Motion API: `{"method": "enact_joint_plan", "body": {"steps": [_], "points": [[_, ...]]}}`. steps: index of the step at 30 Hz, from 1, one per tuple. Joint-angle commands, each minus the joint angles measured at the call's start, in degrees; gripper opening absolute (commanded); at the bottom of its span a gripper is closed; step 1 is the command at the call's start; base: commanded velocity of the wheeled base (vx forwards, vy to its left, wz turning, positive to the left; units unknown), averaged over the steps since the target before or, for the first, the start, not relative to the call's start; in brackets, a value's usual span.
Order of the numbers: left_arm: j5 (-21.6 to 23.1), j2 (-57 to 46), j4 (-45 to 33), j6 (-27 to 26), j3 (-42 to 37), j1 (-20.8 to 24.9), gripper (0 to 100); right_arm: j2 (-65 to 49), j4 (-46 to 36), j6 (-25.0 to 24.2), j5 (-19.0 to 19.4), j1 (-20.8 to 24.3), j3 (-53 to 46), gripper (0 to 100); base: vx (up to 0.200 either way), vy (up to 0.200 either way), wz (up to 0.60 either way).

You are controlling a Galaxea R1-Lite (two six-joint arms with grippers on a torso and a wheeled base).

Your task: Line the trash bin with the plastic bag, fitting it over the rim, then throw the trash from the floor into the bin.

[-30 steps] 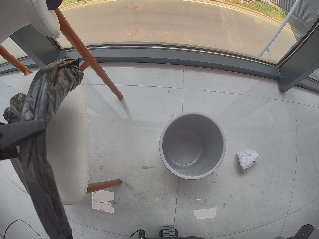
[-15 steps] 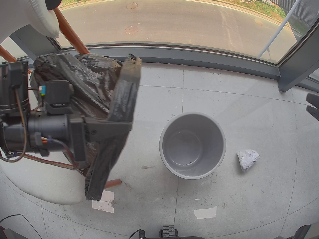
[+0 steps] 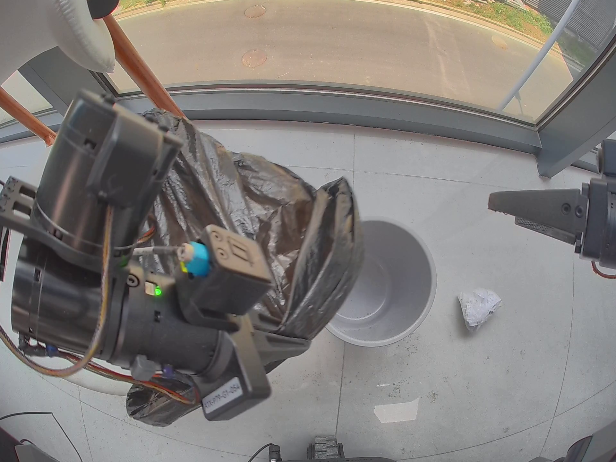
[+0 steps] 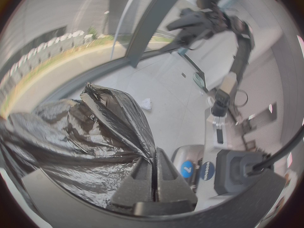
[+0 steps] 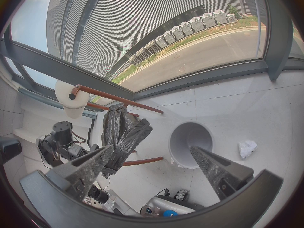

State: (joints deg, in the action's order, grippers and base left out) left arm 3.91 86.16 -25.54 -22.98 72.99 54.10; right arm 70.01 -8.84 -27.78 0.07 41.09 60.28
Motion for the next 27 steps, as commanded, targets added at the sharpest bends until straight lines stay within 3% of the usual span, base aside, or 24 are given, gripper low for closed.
{"method": "enact_joint_plan", "body": {"steps": [1,6,16,21,27], "points": [[-2.95,7.79,-1.79,-2.16,9.46,6.72,0,5.22,-0.3,-0.34,0.1,-0.23,3.53,100,0.0,0.0,0.0],[-2.33,12.01,-1.88,-2.51,13.76,7.77,0,4.61,-0.65,-0.34,0.37,-5.24,3.53,100,0.0,0.0,0.0],[-3.39,12.27,-3.38,-2.68,11.57,7.77,0,-0.31,-2.15,-0.17,0.81,-13.94,3.88,100,0.0,0.0,0.0],[-4.09,12.54,-4.34,-2.77,11.57,7.69,0,-3.13,-8.48,-0.17,2.48,-14.38,3.7,100,0.0,0.0,0.0],[-4.79,14.56,-3.73,-2.95,11.3,7.42,0,-4.09,-8.65,-0.25,2.56,-14.55,3.97,100,0.0,0.0,0.0]]}}
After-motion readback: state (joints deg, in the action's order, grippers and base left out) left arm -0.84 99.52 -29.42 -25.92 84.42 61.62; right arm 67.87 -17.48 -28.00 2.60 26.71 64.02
